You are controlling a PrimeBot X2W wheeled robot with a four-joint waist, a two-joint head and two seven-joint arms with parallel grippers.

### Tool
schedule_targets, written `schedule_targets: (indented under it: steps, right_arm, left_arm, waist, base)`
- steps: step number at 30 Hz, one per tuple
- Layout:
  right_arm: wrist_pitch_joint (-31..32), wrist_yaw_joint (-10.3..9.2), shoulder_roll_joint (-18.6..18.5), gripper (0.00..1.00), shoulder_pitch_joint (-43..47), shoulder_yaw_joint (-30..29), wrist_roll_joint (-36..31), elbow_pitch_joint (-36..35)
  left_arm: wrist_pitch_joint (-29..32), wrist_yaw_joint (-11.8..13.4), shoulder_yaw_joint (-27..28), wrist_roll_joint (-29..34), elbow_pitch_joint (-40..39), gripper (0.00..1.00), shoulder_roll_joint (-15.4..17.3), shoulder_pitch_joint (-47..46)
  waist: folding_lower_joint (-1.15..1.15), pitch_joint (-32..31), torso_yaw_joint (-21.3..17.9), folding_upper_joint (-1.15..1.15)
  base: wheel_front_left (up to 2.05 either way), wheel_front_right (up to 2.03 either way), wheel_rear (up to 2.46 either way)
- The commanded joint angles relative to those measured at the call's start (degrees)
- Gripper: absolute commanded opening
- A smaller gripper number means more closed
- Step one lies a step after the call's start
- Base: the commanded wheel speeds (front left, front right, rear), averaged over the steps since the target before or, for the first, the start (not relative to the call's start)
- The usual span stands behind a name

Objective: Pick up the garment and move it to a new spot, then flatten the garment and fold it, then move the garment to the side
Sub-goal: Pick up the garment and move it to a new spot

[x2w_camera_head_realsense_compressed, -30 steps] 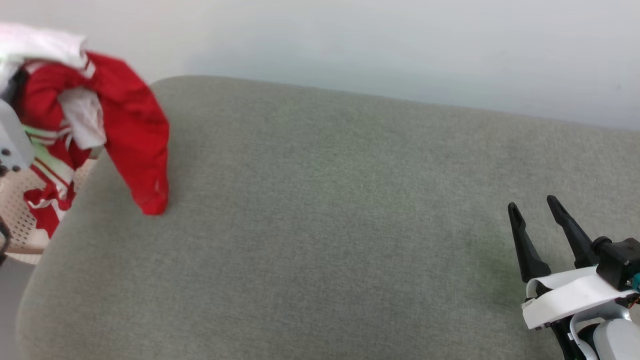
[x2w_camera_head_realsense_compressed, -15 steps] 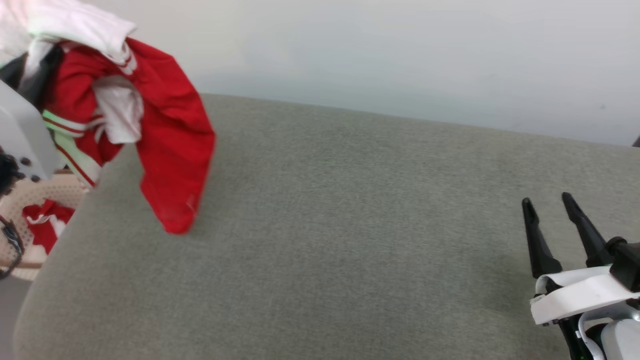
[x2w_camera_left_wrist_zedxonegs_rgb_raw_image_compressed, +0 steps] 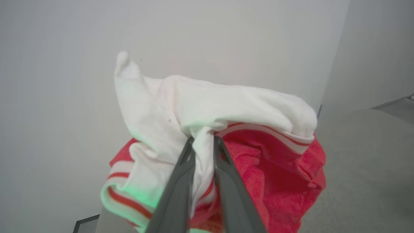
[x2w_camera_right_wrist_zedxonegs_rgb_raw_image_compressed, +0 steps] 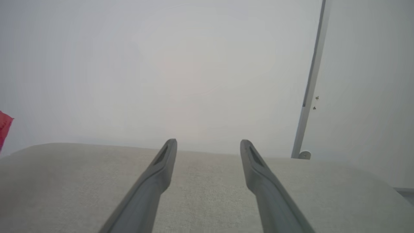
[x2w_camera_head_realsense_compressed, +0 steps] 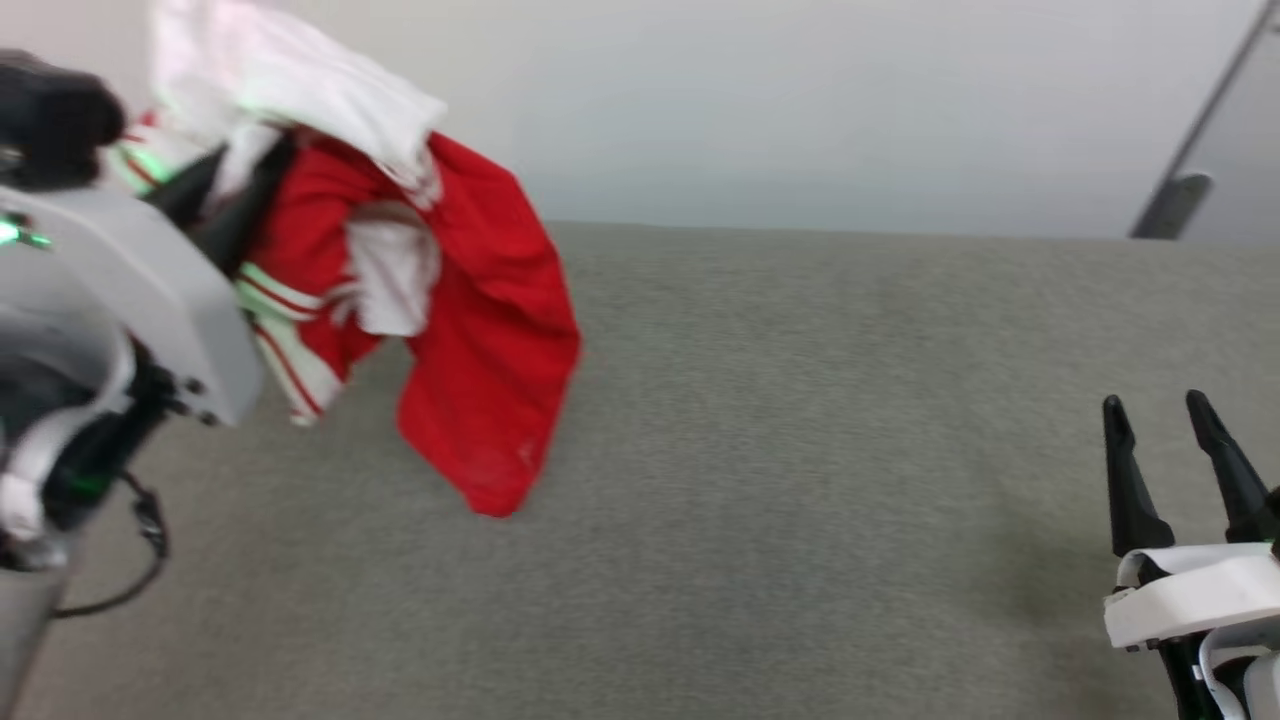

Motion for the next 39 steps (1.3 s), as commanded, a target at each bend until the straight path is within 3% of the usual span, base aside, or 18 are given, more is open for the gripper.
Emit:
schedule_targets:
  steps: [1,13,21,34,36,37,39]
  right_arm:
    - [-0.14,-0.08,0.22,1.0,0.8,-0.57,-0.52,-0.16]
    - [-0.59,-0.08,2.35,1.0,1.29,-2.78,-1.23,0.74]
    - [-0.9,-0.08,3.61,1.0,0.69,-1.21,-1.21,1.83]
    - [-1.2,-0.08,3.4,1.0,-0.46,1.52,-0.45,3.48]
    - [-1.23,-0.08,3.29,1.0,-0.73,1.81,-0.3,3.76]
    - [-1.22,-0.08,3.19,1.0,-0.75,1.92,-0.26,3.89]
    - [-1.23,-0.08,3.09,1.0,-0.79,2.27,-0.23,4.15]
  left_arm:
    - [0.4,0.04,-0.61,0.02,-0.57,0.0,-0.97,0.16]
    - [2.05,-1.65,-10.8,0.84,3.42,0.0,-8.39,1.93]
    - [1.1,-4.54,-16.92,0.48,14.78,0.0,-12.4,5.88]
    - [-0.39,-8.47,-22.13,-0.11,33.38,0.0,-17.7,7.12]
    - [-0.35,-8.96,-23.2,0.16,36.18,0.12,-18.44,6.97]
    - [-0.25,-9.29,-23.54,-0.19,37.43,0.39,-18.95,6.9]
    - [-0.24,-9.71,-24.06,-0.73,39.48,0.5,-19.74,6.61]
  waist:
    - [0.0,0.81,-3.73,0.0]
    - [0.0,3.03,-10.43,0.0]
    - [0.0,4.41,-12.13,0.0]
    - [0.0,4.96,-12.92,0.0]
    - [0.0,4.85,-12.86,0.0]
    - [0.0,4.75,-12.77,0.0]
    - [0.0,4.47,-12.55,0.0]
  base:
    - [0.0,0.0,0.0]
    - [0.0,0.0,0.0]
    - [0.0,0.0,0.0]
    - [0.0,0.0,0.0]
    - [0.0,0.0,0.0]
    - [0.0,0.0,0.0]
    - [0.0,0.0,0.0]
